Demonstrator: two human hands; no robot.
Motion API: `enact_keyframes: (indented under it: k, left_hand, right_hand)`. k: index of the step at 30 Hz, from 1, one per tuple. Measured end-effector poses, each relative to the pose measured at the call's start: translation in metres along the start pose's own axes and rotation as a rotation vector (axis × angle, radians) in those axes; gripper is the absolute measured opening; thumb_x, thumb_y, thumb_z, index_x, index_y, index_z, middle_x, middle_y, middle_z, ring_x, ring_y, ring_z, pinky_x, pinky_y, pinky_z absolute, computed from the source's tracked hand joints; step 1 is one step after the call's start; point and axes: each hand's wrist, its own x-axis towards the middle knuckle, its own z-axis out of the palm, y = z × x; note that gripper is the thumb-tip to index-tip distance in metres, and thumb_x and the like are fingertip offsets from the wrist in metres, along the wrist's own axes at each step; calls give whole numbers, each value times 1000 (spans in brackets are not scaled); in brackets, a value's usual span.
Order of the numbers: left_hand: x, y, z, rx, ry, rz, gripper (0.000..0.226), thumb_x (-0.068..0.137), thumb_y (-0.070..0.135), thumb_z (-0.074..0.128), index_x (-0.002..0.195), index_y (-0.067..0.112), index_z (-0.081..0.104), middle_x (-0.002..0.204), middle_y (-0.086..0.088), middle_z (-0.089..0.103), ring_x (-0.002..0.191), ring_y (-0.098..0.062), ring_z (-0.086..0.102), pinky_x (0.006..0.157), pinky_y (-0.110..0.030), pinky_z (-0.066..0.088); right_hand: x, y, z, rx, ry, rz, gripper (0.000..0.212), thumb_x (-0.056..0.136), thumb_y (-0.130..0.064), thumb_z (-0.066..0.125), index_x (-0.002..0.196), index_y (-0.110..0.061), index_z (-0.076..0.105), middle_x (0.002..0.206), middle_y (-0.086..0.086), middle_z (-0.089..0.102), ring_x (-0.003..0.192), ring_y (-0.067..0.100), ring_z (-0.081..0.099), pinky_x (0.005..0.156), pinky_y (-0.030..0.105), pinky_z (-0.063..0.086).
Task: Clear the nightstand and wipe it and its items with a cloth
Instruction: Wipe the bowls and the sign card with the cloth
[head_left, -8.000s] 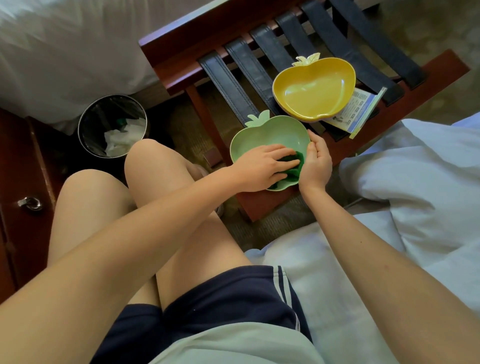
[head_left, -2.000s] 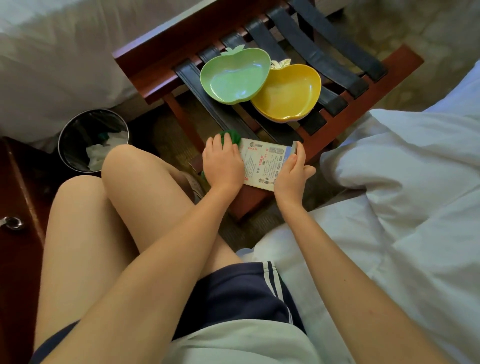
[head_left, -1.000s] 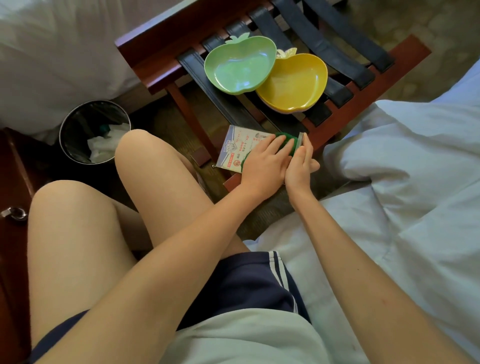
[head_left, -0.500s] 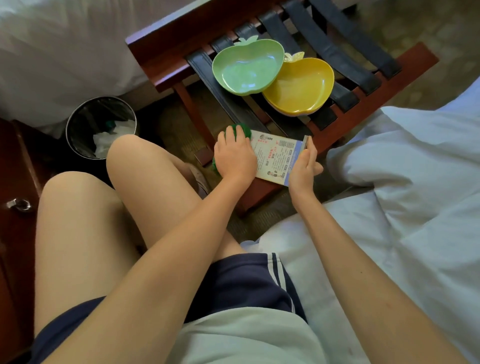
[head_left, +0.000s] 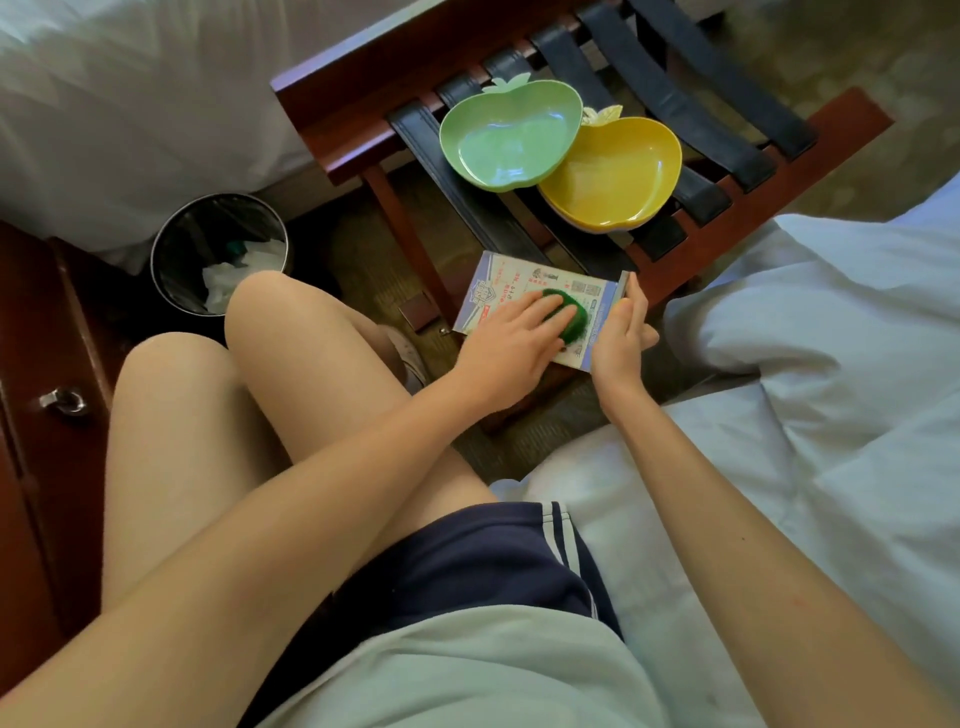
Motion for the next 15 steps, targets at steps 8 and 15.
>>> enact_keyframes:
  k: [8, 15]
  left_hand:
    - [35, -21, -1, -13, 31, -642, 47, 103, 28, 25, 147, 11, 26, 149, -8, 32, 137, -26, 26, 111, -34, 18]
    - [40, 29, 13, 55, 65, -362, 47, 101, 28, 33, 144, 10, 34, 149, -10, 37, 139, -26, 28, 116, -36, 17]
  right_hand:
    - [-2, -1, 0, -1, -22, 6, 43, 104, -34, 18, 146, -30, 23, 141, 12, 16, 114, 17, 49, 66, 10, 47]
    - [-4, -4, 2, 21, 40, 8, 43, 104, -28, 22, 145, -22, 32, 139, 17, 21, 111, 19, 47, 86, 20, 43]
